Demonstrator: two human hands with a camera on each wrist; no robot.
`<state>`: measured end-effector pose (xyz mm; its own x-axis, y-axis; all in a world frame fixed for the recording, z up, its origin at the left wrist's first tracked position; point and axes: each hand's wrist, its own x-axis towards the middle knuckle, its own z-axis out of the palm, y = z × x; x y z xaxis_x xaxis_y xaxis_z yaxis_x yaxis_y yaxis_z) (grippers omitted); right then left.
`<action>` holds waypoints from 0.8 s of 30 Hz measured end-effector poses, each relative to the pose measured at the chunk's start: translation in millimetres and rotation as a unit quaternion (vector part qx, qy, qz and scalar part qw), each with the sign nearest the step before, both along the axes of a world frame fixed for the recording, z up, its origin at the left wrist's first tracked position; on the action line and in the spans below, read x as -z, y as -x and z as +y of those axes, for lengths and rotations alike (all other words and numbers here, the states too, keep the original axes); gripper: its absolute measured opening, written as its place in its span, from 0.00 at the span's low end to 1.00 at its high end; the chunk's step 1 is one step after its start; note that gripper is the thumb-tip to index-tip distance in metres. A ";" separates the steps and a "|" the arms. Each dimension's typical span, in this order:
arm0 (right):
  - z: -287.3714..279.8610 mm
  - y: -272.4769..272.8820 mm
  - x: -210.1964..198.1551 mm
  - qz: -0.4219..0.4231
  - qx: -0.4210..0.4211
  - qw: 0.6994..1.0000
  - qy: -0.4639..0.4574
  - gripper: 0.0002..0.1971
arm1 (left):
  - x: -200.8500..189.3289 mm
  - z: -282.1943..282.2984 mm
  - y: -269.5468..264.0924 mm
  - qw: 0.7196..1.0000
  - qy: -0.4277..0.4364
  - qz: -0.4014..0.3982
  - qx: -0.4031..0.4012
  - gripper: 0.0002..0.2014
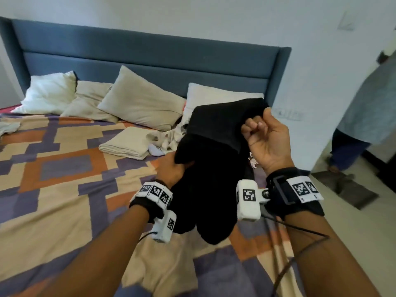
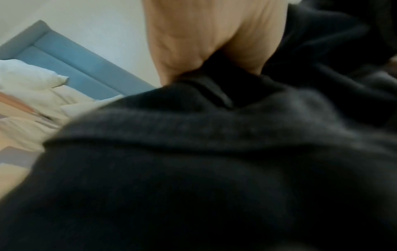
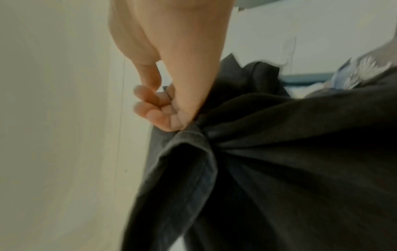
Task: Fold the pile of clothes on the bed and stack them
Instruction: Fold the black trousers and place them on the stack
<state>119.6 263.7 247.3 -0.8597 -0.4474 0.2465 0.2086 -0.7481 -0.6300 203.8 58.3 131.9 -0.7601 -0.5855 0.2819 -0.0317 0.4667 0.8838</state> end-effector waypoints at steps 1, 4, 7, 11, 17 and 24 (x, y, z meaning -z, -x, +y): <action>18.2 -5.5 0.2 -0.009 0.034 0.999 -0.036 0.15 | -9.7 18.1 -16.4 0.998 -0.054 0.015 0.034 0.12; 59.8 -16.7 10.2 -0.042 0.066 0.985 -0.151 0.10 | -34.4 60.1 -49.1 0.972 -0.172 0.095 0.127 0.06; 89.5 -41.1 26.1 -0.077 0.007 0.974 -0.214 0.09 | -52.9 89.6 -70.9 0.953 -0.238 0.142 0.124 0.05; 113.2 -63.4 60.8 -0.039 0.071 0.928 -0.364 0.05 | -38.9 85.0 -85.3 0.944 -0.309 0.040 0.104 0.23; 120.7 -105.5 139.1 0.092 -0.004 0.831 -0.548 0.02 | 25.4 77.0 -121.6 0.945 -0.205 -0.248 0.051 0.18; 97.9 -178.5 241.7 0.412 -0.230 0.424 -0.773 0.51 | 83.0 87.6 -145.1 0.941 -0.270 -0.200 -0.026 0.14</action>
<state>298.1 361.6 5.6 -0.4998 -0.6959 -0.5156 -0.6598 0.6916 -0.2938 348.9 145.8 48.9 -0.7082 -0.6007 -0.3710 -0.4230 -0.0596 0.9042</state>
